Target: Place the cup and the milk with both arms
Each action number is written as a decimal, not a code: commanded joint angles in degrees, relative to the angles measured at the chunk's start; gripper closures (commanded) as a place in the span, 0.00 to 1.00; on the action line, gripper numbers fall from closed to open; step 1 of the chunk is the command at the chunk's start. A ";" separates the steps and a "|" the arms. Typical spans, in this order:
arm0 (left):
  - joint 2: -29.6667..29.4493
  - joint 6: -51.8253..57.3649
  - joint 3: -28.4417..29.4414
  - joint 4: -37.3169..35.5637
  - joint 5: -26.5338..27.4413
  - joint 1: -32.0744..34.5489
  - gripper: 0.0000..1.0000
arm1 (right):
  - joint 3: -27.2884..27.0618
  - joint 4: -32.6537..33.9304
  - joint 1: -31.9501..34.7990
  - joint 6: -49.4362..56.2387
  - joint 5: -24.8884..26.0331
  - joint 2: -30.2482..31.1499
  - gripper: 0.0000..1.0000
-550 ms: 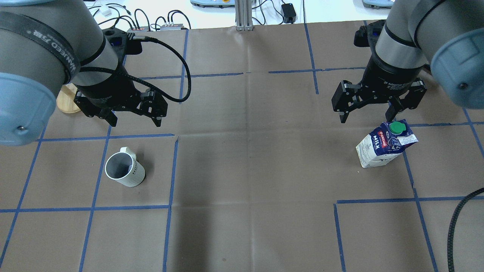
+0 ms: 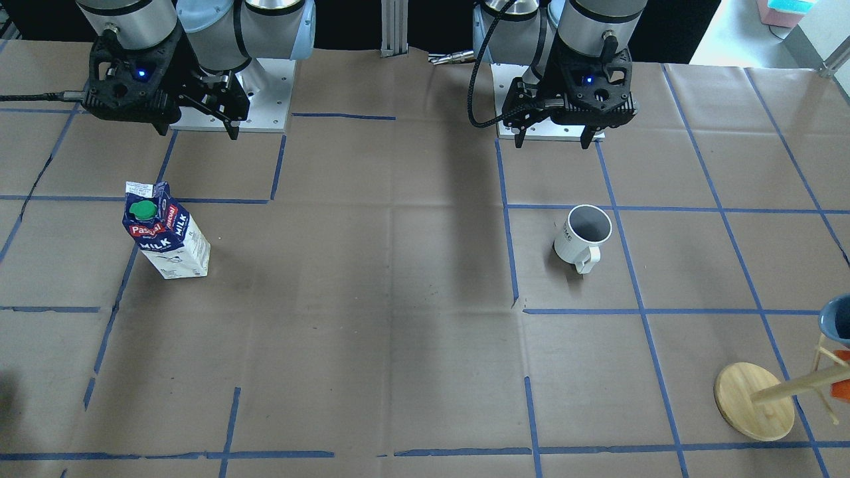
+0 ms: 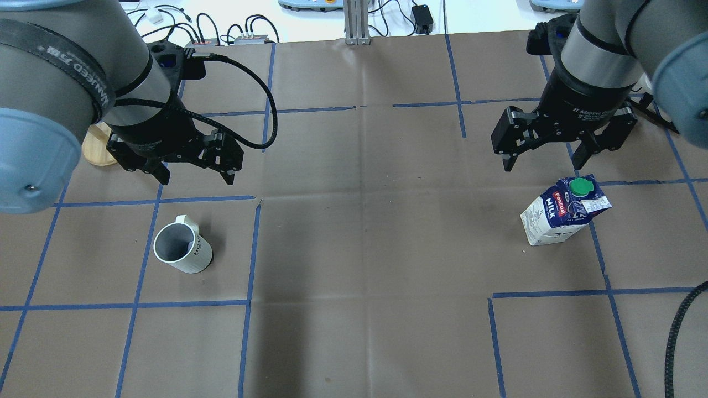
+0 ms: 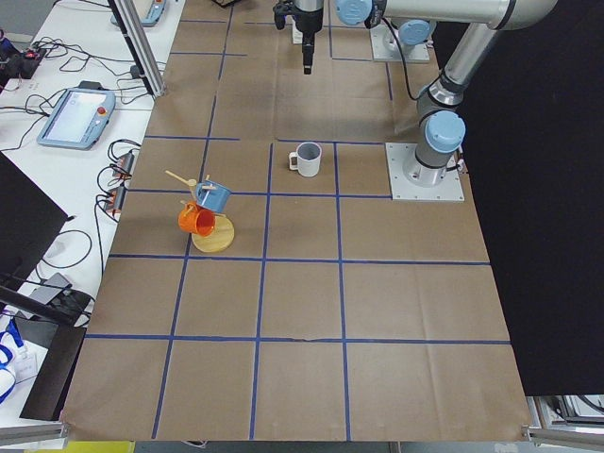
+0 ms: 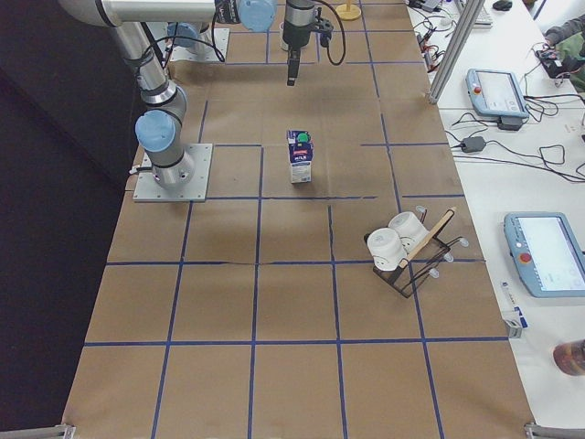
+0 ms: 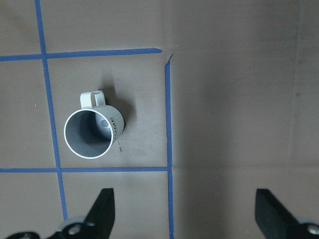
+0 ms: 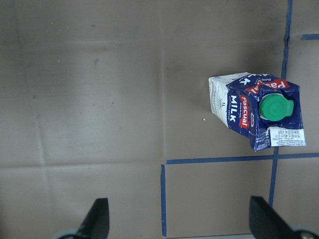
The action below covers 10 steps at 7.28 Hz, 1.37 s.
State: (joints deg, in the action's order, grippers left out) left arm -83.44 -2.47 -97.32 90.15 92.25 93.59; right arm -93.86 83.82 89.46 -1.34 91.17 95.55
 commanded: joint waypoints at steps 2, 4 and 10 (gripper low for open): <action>-0.15 0.01 -0.06 0.11 -0.49 -0.25 0.01 | 0.96 -0.42 0.54 0.02 -0.03 0.51 0.00; -0.23 0.10 -0.06 0.03 -0.23 -0.43 0.00 | 0.87 -0.42 0.54 0.02 -0.03 0.43 0.00; 0.38 6.08 -2.59 -0.05 -0.23 -1.13 0.01 | 0.43 0.11 0.54 -0.16 -0.29 0.25 0.00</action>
State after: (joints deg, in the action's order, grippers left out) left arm -83.40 3.32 -98.12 90.56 91.93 92.83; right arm -93.42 84.00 90.00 -1.45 90.91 95.78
